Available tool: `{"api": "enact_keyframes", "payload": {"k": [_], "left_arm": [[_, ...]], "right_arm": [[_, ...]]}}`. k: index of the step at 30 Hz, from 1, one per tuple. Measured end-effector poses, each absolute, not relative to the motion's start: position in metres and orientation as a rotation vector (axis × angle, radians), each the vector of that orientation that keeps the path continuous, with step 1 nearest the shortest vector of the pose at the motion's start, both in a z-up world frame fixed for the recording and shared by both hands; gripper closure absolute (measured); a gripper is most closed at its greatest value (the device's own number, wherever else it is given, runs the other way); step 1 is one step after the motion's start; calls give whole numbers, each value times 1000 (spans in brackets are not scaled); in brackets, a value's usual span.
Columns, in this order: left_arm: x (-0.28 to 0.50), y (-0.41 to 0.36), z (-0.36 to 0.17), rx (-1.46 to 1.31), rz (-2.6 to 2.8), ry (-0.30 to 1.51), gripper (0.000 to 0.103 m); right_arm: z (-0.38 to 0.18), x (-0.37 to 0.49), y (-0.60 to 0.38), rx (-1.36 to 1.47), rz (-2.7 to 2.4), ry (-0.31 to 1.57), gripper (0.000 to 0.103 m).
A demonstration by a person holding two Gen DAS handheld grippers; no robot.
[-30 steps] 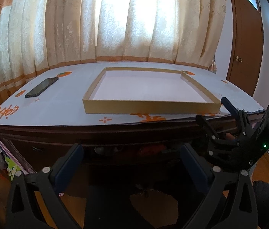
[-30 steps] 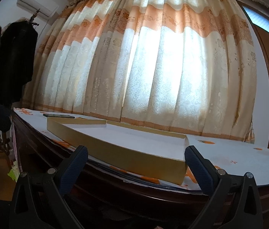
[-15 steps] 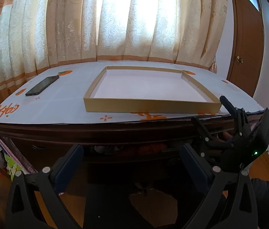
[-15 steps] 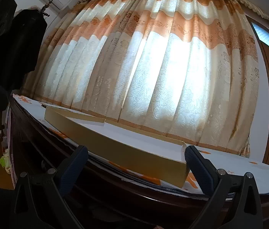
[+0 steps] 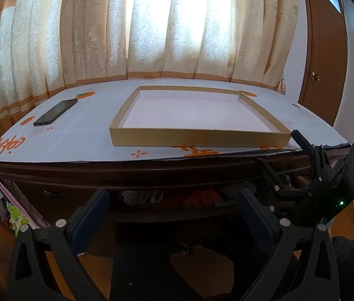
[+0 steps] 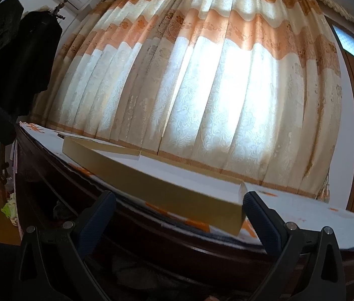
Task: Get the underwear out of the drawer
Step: 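Lower both tools toward the open drawer of clothes below the table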
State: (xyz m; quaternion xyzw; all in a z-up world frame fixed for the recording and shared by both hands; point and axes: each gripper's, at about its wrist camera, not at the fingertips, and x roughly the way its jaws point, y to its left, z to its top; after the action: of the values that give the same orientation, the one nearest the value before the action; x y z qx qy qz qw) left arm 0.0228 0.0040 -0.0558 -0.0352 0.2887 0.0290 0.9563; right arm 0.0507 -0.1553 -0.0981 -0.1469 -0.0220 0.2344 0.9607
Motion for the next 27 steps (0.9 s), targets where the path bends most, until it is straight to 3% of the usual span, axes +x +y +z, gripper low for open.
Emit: {"api": "enact_keyframes", "payload": {"k": [27], "left_arm": [[25, -7, -59, -47, 40, 617, 0]], "right_arm": [[-95, 36, -165, -303, 407, 115, 1]]}}
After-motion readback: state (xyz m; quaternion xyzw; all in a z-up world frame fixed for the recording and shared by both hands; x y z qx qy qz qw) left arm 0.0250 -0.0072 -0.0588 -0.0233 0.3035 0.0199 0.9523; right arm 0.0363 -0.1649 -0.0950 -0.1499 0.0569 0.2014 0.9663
